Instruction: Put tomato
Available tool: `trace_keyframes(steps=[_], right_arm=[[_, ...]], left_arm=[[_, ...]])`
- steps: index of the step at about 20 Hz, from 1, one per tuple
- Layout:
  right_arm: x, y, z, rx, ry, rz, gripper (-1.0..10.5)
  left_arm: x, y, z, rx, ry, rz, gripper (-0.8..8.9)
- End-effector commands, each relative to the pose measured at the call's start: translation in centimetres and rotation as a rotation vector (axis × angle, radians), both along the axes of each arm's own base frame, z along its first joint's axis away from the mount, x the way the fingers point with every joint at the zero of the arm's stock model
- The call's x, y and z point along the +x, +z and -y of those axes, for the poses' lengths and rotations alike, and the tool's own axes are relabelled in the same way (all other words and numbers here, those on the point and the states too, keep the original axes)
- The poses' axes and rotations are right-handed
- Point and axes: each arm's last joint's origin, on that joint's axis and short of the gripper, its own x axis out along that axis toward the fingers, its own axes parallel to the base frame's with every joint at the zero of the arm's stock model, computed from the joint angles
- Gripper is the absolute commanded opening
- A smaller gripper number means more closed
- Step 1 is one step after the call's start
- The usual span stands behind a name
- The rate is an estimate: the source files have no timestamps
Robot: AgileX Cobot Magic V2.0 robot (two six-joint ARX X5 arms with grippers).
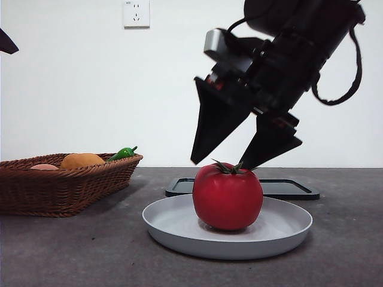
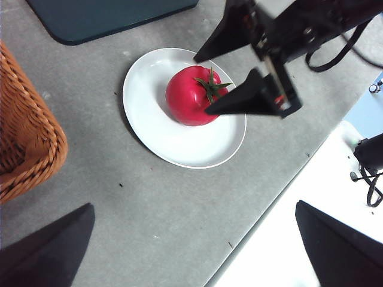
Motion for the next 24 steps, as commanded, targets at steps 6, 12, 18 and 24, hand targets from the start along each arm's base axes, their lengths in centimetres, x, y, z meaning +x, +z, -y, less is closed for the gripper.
trace_keyframes(steps=[6,12,18,24], right_arm=[[0.7,-2.4,-1.3,-0.072,0.001,-0.038,5.0],[0.7,-3.1,-1.5,-0.088,0.006,-0.06,3.0],[0.9,-0.9,-1.7,-0.05,0.004,-0.01,2.0],[4.1,6.0,-1.3,0.002,-0.119,0.206,2.0]], left_arm=[[0.1,0.6,0.1,-0.004,-0.019,0.036,5.61],[0.1,0.6,0.1,-0.004,-0.019,0.036,5.61],[0.1,0.6,0.1,-0.004,-0.019,0.037,5.61],[0.1,0.6,0.1,-0.004,-0.019,0.039,5.61]])
